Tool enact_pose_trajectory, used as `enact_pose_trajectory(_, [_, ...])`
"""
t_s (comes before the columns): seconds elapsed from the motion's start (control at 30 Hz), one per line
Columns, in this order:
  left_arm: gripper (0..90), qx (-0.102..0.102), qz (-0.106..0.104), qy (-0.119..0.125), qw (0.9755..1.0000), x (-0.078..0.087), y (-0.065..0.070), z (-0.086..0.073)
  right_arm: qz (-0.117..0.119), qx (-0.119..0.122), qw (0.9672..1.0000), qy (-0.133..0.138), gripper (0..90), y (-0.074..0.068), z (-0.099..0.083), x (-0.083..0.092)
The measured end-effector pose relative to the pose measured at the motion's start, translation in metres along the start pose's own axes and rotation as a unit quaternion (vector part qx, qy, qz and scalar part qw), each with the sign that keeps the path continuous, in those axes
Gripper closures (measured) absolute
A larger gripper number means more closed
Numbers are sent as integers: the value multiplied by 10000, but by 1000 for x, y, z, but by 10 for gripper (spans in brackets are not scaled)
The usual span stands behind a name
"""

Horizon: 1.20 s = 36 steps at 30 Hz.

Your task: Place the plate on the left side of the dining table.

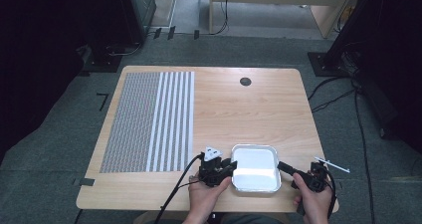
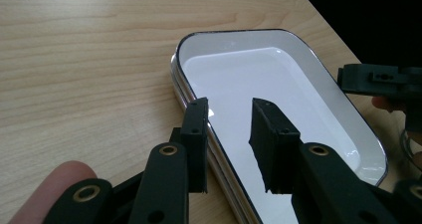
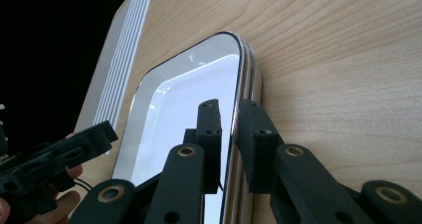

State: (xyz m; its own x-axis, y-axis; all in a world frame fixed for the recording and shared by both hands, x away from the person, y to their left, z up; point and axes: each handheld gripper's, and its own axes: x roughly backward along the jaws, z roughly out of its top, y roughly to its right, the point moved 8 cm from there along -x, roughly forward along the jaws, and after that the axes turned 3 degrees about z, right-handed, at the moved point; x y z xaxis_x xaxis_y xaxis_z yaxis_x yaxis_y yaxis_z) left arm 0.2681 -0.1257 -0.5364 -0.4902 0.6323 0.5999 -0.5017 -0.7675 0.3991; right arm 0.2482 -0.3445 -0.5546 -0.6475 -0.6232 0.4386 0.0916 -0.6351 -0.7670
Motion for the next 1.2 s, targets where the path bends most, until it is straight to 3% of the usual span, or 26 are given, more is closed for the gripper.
enact_pose_trajectory(0.13, [688,48,-32,-27,10000,-1,2,0,-78,-5,10000,34,800,1,0,1])
enact_pose_trajectory(0.27, [685,43,42,-13,10000,-1,0,0,-22,-34,10000,-1,797,0,0,0])
enact_pose_trajectory(0.37, [686,114,-41,-37,9999,-1,0,0,-33,-11,10000,-38,796,1,-1,-1])
enact_pose_trajectory(0.87, [677,144,-59,-154,9998,-4,0,-2,-16,-41,9999,-100,796,2,-2,-3])
enact_pose_trajectory(1.2, [670,251,-176,-211,9993,-6,0,-2,-25,-5,10000,29,795,1,1,2])
